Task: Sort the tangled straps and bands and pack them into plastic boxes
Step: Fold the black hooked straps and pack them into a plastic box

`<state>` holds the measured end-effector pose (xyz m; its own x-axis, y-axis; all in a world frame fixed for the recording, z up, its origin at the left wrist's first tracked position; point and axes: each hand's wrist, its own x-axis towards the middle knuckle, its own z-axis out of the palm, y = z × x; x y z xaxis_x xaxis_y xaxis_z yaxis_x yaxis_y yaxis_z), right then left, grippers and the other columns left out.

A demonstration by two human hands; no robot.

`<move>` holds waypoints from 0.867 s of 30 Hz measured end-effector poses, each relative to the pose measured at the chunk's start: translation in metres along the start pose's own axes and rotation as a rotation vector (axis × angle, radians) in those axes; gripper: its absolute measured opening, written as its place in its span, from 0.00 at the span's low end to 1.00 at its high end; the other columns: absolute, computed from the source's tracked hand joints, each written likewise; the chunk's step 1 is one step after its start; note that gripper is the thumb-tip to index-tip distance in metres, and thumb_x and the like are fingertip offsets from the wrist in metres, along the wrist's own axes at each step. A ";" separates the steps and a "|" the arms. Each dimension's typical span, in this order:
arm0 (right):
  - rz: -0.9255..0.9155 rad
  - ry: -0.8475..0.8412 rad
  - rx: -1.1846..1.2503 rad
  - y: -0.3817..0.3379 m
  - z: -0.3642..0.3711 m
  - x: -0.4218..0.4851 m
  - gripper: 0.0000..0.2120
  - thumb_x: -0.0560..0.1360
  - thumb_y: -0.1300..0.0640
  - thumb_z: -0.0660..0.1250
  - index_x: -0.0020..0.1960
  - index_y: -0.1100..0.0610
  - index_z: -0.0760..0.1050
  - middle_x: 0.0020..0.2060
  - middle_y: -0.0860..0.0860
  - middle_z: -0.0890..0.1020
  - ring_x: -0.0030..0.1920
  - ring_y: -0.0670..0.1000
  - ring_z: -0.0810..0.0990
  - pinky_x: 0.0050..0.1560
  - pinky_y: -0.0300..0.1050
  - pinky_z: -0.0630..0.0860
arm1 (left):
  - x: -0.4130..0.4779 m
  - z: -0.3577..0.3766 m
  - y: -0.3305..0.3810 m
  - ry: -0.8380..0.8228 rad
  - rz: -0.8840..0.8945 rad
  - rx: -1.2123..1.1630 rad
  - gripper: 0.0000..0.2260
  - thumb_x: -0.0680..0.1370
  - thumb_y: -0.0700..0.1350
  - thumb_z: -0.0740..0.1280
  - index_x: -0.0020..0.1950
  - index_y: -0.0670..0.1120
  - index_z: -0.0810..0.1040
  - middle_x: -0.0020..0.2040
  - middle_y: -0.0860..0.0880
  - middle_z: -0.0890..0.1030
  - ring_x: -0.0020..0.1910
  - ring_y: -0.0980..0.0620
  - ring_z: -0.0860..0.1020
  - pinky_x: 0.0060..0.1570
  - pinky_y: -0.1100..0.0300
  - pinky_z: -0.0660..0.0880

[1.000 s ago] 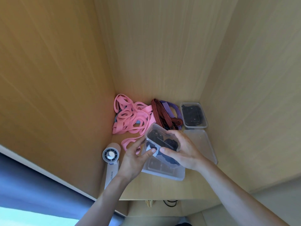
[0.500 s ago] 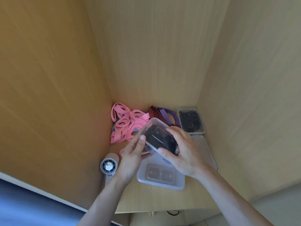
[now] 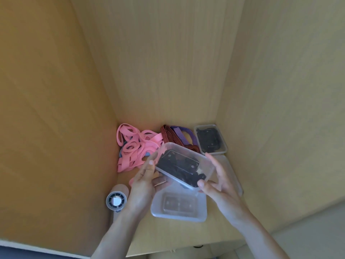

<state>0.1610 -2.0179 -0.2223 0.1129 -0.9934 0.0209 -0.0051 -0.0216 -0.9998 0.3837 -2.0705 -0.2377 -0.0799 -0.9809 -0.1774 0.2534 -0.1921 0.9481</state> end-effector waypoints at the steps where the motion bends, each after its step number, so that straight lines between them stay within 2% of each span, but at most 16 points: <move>1: 0.004 0.011 0.013 0.000 0.000 0.000 0.37 0.71 0.44 0.75 0.75 0.34 0.61 0.67 0.31 0.74 0.56 0.54 0.85 0.60 0.43 0.79 | -0.001 0.000 0.001 0.005 0.000 0.008 0.15 0.83 0.56 0.58 0.66 0.63 0.78 0.56 0.48 0.84 0.46 0.48 0.84 0.47 0.55 0.81; 6: 0.041 0.048 0.101 0.003 0.003 0.002 0.41 0.67 0.42 0.80 0.75 0.35 0.63 0.70 0.37 0.73 0.59 0.56 0.84 0.62 0.50 0.80 | -0.004 -0.002 0.005 -0.014 0.028 0.042 0.24 0.78 0.62 0.68 0.74 0.66 0.68 0.61 0.51 0.82 0.54 0.44 0.84 0.54 0.49 0.81; 9: 0.058 0.054 0.138 0.006 0.004 0.003 0.42 0.67 0.43 0.81 0.75 0.37 0.64 0.70 0.39 0.74 0.62 0.53 0.82 0.61 0.47 0.79 | -0.008 -0.003 0.009 -0.058 0.052 0.070 0.32 0.73 0.58 0.75 0.75 0.62 0.67 0.66 0.48 0.80 0.62 0.43 0.81 0.57 0.50 0.80; 14: 0.094 0.019 0.157 0.010 0.005 0.003 0.42 0.65 0.43 0.82 0.73 0.36 0.65 0.70 0.38 0.73 0.62 0.53 0.82 0.59 0.46 0.80 | -0.012 -0.007 0.012 -0.029 0.038 0.048 0.30 0.73 0.52 0.76 0.73 0.59 0.70 0.65 0.44 0.81 0.62 0.41 0.81 0.57 0.46 0.80; 18: 0.100 -0.030 0.152 0.011 0.000 0.004 0.43 0.60 0.46 0.85 0.70 0.37 0.69 0.68 0.38 0.75 0.62 0.53 0.82 0.56 0.45 0.81 | -0.011 -0.008 0.009 -0.048 0.023 0.054 0.29 0.73 0.51 0.75 0.73 0.60 0.70 0.65 0.46 0.81 0.63 0.42 0.81 0.54 0.52 0.81; 20: 0.091 -0.020 0.179 0.011 -0.004 0.006 0.43 0.59 0.50 0.87 0.69 0.40 0.71 0.67 0.40 0.76 0.59 0.57 0.84 0.54 0.44 0.81 | -0.010 -0.006 0.007 -0.071 0.018 0.065 0.31 0.74 0.53 0.76 0.74 0.61 0.68 0.66 0.47 0.80 0.64 0.44 0.80 0.55 0.53 0.81; 23: 0.042 0.066 0.203 0.009 -0.009 0.012 0.43 0.57 0.52 0.87 0.67 0.41 0.72 0.67 0.41 0.76 0.57 0.59 0.85 0.51 0.44 0.82 | -0.011 -0.004 0.009 -0.035 0.005 0.109 0.37 0.71 0.59 0.76 0.76 0.64 0.63 0.71 0.53 0.76 0.69 0.49 0.76 0.64 0.50 0.77; 24: 0.019 0.128 0.196 0.008 -0.011 0.015 0.43 0.56 0.52 0.88 0.67 0.40 0.72 0.66 0.39 0.77 0.56 0.58 0.85 0.51 0.43 0.82 | -0.012 -0.004 0.010 -0.005 0.006 0.161 0.35 0.71 0.60 0.75 0.76 0.64 0.64 0.71 0.55 0.75 0.69 0.52 0.76 0.67 0.50 0.74; 26: -0.020 0.283 0.175 0.010 -0.017 0.026 0.42 0.57 0.53 0.86 0.65 0.39 0.71 0.61 0.34 0.78 0.54 0.53 0.86 0.49 0.39 0.81 | -0.015 -0.005 0.012 0.067 0.001 0.241 0.26 0.76 0.57 0.71 0.73 0.60 0.70 0.68 0.56 0.78 0.66 0.54 0.77 0.69 0.50 0.71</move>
<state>0.1472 -2.0457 -0.2315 -0.1692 -0.9854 0.0169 0.1680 -0.0457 -0.9847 0.3925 -2.0583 -0.2251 -0.0139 -0.9824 -0.1862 0.0152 -0.1864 0.9823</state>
